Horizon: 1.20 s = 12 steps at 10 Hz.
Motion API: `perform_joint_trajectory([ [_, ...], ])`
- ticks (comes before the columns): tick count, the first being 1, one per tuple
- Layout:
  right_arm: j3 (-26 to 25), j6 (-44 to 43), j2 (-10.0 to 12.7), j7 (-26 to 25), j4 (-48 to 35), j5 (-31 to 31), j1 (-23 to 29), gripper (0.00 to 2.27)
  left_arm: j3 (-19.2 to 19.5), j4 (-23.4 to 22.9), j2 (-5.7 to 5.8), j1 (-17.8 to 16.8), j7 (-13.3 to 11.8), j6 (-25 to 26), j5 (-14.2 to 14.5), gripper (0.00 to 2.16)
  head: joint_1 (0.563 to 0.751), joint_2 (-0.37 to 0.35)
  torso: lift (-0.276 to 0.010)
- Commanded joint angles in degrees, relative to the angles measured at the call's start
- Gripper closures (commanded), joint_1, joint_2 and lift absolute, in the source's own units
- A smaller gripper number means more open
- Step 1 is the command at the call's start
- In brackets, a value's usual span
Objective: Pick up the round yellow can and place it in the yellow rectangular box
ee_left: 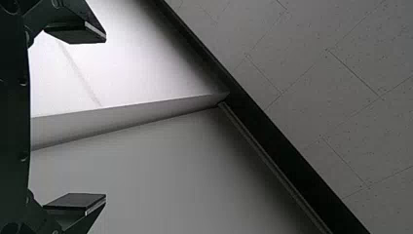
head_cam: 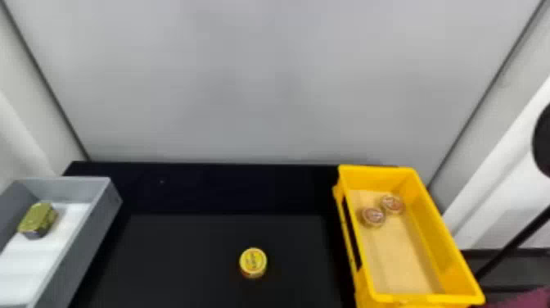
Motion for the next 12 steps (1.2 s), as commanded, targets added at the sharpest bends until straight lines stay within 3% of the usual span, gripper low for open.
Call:
perform_joint_trajectory([
  [1, 0.3, -0.2, 0.1, -0.1, 0.3, 0.0, -0.1, 0.16, -0.2, 0.0, 0.34, -0.1, 0.0, 0.1, 0.0, 0.12, 0.694, -0.058, 0.0],
  [5, 1.1, -0.4, 0.3, -0.3, 1.3, -0.1, -0.2, 0.16, -0.2, 0.0, 0.51, 0.1, 0.0, -0.1, 0.1, 0.12, 0.694, -0.058, 0.0],
  [7, 0.6, 3.2, 0.5, 0.8, 1.6, -3.5, 0.3, 0.16, -0.2, 0.0, 0.51, 0.2, 0.0, -0.1, 0.3, 0.12, 0.694, -0.058, 0.0],
  [12, -2.5, 26.0, 0.8, 6.4, 2.5, -14.6, 2.9, 0.16, -0.3, 0.0, 0.43, 0.1, 0.0, 0.1, 0.3, 0.12, 0.694, -0.058, 0.0],
])
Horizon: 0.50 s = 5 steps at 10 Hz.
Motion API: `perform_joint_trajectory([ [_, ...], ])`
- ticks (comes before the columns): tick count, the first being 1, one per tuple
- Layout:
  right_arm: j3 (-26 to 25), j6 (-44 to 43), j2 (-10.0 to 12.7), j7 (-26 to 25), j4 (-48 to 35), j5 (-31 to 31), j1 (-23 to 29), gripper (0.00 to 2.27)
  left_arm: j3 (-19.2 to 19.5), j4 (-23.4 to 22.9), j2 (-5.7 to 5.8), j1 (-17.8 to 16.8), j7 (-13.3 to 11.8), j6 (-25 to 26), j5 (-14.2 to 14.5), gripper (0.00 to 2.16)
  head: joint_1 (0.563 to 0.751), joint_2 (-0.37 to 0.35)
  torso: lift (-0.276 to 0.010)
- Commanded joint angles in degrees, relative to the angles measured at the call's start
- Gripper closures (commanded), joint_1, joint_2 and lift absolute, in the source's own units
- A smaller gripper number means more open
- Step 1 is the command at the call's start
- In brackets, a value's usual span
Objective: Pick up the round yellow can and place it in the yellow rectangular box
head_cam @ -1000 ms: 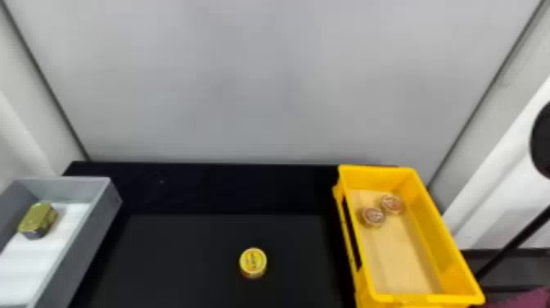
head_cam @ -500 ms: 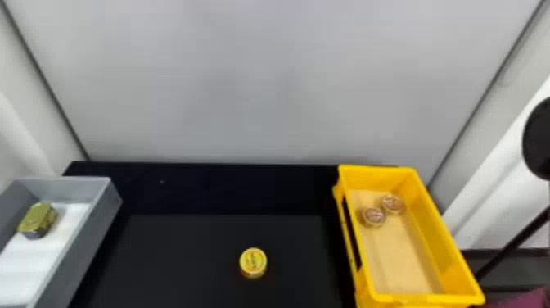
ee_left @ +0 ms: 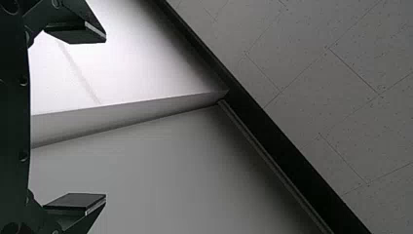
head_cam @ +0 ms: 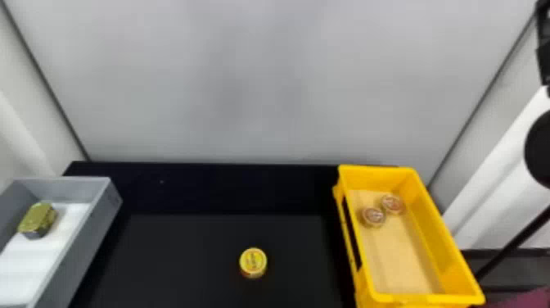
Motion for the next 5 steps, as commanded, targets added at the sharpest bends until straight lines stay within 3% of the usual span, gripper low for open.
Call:
perform_joint_trajectory([
  [1, -1.5, 10.3, 0.0, 1.0, 2.1, -7.9, 2.1, 0.16, -0.2, 0.0, -0.17, 0.0, 0.0, 0.0, 0.0, 0.12, 0.694, -0.058, 0.0],
  [5, 0.3, 14.7, 0.1, 3.3, 13.6, -20.3, 7.5, 0.16, -0.3, 0.0, -0.43, 0.0, 0.0, 0.0, 0.0, 0.12, 0.694, -0.058, 0.0],
])
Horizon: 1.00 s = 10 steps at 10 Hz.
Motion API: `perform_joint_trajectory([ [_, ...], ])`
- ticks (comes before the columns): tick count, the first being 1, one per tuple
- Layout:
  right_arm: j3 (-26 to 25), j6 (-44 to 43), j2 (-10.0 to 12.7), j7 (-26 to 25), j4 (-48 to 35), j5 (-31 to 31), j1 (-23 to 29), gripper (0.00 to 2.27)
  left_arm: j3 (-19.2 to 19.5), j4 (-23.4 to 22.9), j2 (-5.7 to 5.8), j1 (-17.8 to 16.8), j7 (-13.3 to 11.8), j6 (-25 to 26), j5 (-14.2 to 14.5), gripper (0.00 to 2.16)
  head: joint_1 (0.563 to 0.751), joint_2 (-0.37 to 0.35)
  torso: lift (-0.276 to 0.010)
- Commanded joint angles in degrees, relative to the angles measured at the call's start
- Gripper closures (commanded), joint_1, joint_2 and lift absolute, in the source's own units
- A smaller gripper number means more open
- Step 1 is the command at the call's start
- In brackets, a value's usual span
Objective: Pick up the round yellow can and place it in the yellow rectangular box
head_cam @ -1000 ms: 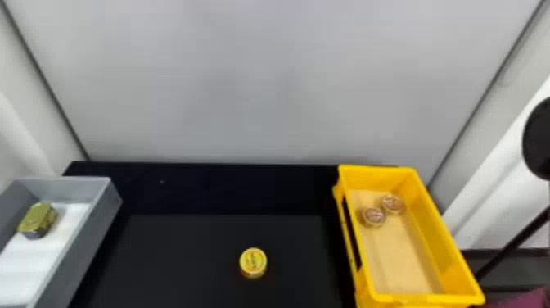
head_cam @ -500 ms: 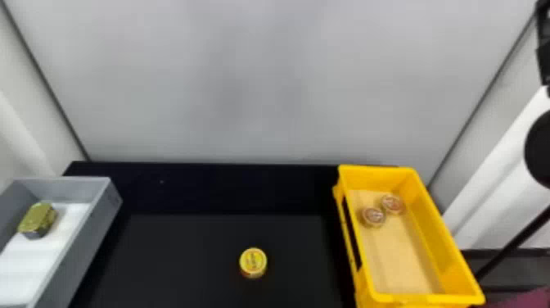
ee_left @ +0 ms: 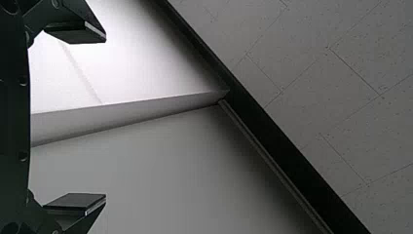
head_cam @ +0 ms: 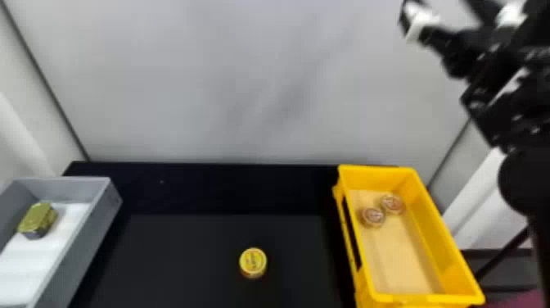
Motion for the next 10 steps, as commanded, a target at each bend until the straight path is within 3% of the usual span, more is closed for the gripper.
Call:
perform_joint_trajectory([
  [1, 2.2, 2.0, 0.0, 2.8, 8.4, -7.3, 2.1, 0.16, -0.2, 0.0, -0.24, 0.1, 0.0, 0.0, 0.0, 0.12, 0.694, -0.058, 0.0],
  [4, 7.2, 8.0, 0.2, 10.9, 18.7, -9.7, 1.4, 0.17, -0.5, 0.3, -0.68, -0.2, 0.0, -0.3, 0.0, 0.12, 0.694, -0.058, 0.0],
  [6, 11.4, 12.6, 0.4, 19.8, 26.7, -8.3, 0.0, 0.15, -0.8, 0.6, -1.03, 0.1, 0.0, -0.7, 0.1, 0.12, 0.694, -0.058, 0.0],
  [8, 15.9, 13.8, 1.5, 26.8, 32.9, -3.5, -0.2, 0.12, -1.1, 1.1, -1.3, 0.2, 0.0, -1.1, 0.4, 0.12, 0.694, -0.058, 0.0],
  [10, 17.2, 14.5, 5.4, 37.1, 38.6, 7.5, -0.1, 0.12, -1.4, 1.3, -1.39, 0.3, 0.0, -1.2, 0.7, 0.12, 0.694, -0.058, 0.0],
])
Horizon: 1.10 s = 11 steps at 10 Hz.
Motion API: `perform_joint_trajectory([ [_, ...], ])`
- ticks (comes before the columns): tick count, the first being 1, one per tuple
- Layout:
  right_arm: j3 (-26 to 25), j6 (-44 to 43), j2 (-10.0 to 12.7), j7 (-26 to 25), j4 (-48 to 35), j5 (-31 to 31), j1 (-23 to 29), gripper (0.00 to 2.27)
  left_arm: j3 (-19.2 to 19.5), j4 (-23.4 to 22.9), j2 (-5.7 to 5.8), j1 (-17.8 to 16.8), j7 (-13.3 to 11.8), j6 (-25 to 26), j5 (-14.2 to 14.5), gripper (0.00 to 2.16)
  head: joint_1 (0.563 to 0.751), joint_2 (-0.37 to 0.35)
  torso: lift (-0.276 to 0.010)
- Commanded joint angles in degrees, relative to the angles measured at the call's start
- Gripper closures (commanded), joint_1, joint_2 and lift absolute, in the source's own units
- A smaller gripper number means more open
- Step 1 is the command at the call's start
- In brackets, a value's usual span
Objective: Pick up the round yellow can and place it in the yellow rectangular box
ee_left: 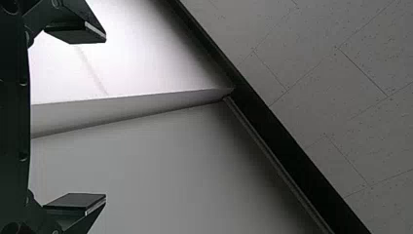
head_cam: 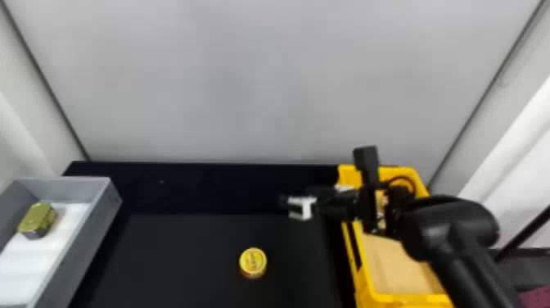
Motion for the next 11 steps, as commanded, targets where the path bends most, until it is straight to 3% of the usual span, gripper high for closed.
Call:
perform_joint_trajectory([
  [1, 1.4, -2.3, 5.0, 9.4, 7.1, 13.3, 0.4, 0.11, -0.4, 0.3, -0.06, 0.0, 0.0, -0.2, 0.3, 0.12, 0.694, -0.058, 0.0],
  [3, 2.1, -4.6, 7.2, 12.3, 11.0, 18.2, 0.6, 0.11, -0.7, 0.5, -0.06, -0.2, 0.0, -0.4, 0.5, 0.12, 0.694, -0.058, 0.0],
  [5, 4.8, -6.6, 7.4, 14.2, 13.5, 21.9, 0.3, 0.1, -1.1, 0.9, -0.33, -0.4, 0.0, -0.7, 0.5, 0.12, 0.694, -0.058, 0.0],
  [8, 10.2, -13.3, 7.7, 14.5, 18.4, 23.2, -1.0, 0.09, -1.2, 1.2, -0.5, -0.6, 0.1, -1.3, 0.5, 0.12, 0.694, -0.058, 0.0],
  [11, 13.2, -22.9, 9.5, 12.2, 24.0, 24.3, -1.0, 0.11, -1.2, 1.6, -0.59, -0.8, 0.1, -1.9, 0.5, 0.12, 0.694, -0.058, 0.0],
])
